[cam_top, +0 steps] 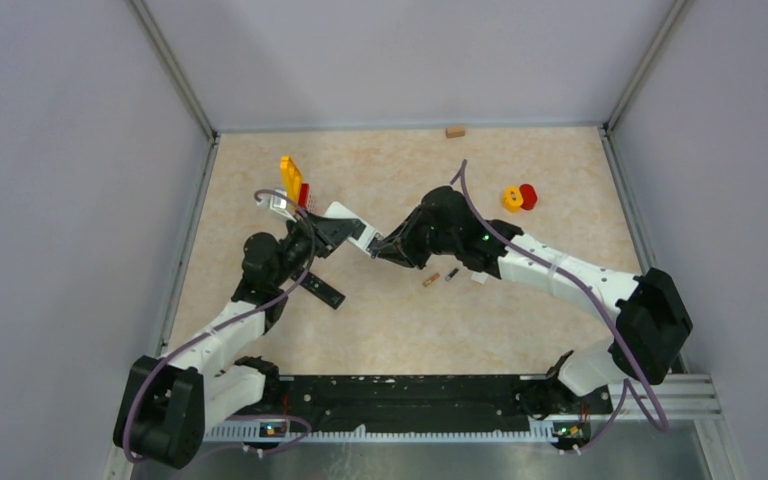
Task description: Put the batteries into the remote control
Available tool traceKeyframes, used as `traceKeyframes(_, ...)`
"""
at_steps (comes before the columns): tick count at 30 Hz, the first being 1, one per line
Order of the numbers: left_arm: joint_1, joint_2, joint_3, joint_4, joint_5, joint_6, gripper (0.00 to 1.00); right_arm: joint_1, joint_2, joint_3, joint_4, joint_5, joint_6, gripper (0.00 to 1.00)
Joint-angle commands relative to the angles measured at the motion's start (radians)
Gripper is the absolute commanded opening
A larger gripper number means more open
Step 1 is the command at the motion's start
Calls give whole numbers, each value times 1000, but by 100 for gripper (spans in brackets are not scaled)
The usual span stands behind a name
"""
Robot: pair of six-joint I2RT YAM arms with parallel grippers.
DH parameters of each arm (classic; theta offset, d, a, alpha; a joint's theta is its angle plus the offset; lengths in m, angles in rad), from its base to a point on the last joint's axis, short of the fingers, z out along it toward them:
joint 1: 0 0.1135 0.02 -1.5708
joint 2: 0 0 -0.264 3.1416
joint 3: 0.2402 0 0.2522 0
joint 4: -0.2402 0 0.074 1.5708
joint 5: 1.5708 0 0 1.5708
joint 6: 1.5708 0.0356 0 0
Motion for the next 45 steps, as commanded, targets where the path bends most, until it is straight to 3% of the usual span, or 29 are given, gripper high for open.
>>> traceKeyframes(1,0,-2,56,30,12,-25,0,-14,-9,-10,-3,-9,-2,23)
traceKeyframes(4,1,0,64,3,19,-22,0,-17,-23,-15,13,-2,-13,31)
traceKeyframes(8,1,9,76,-23,29,-14,0,-17,-53,-17,33,28,-52,66)
traceKeyframes(14,1,36,92,-40,53,-16,0,-19,-88,-26,79,54,-131,87)
traceKeyframes(22,1,34,170,-224,164,50,0,-47,-152,-63,206,-50,-560,94)
traceKeyframes(26,4,49,207,-271,274,51,0,-53,-166,-54,144,-76,-787,96)
traceKeyframes(30,5,85,252,-292,389,60,0,-52,-164,-56,147,-216,-968,98)
traceKeyframes(34,9,130,281,-276,492,66,0,-53,-114,-34,144,-404,-1016,99)
traceKeyframes(45,9,152,302,-254,554,39,0,-53,-86,-71,182,-481,-977,95)
